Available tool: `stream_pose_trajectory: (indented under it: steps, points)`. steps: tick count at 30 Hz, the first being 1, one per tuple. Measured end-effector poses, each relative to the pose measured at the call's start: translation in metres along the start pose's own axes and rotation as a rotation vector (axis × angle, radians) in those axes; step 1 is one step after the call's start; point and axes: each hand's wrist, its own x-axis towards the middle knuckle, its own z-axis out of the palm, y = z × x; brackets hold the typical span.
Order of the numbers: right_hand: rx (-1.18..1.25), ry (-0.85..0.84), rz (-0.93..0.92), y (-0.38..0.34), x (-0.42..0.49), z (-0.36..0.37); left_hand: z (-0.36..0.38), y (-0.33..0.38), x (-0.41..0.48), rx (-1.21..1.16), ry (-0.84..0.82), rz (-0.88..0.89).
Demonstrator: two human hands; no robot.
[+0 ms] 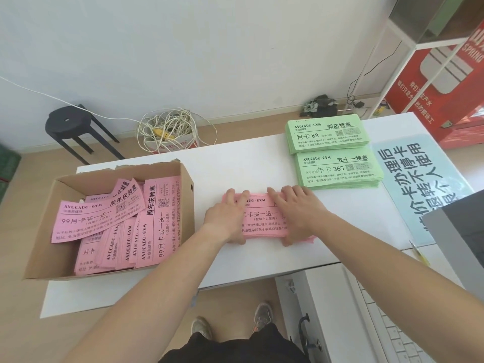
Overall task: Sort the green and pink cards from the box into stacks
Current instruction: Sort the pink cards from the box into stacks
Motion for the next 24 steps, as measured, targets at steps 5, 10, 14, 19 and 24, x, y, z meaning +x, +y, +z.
stream_pose_trajectory:
  steps: [5,10,14,19,24]
  points:
    - [0.002,-0.061,0.055,0.003,-0.011,0.005,0.007,-0.006,0.002,0.019,-0.030,0.046]
    - [-0.005,-0.067,0.048,0.001,-0.015,0.002,0.008,-0.004,0.004,0.124,-0.019,0.070]
    - [0.026,-0.088,0.056,-0.004,-0.018,0.009,0.008,-0.003,0.013,0.274,-0.053,0.155]
    - [-0.008,-0.075,0.050,-0.011,-0.018,0.009,0.015,-0.001,0.018,0.161,0.014,0.333]
    - [-0.049,-0.037,-0.019,-0.023,0.014,-0.011,0.011,-0.021,0.017,0.199,0.017,0.197]
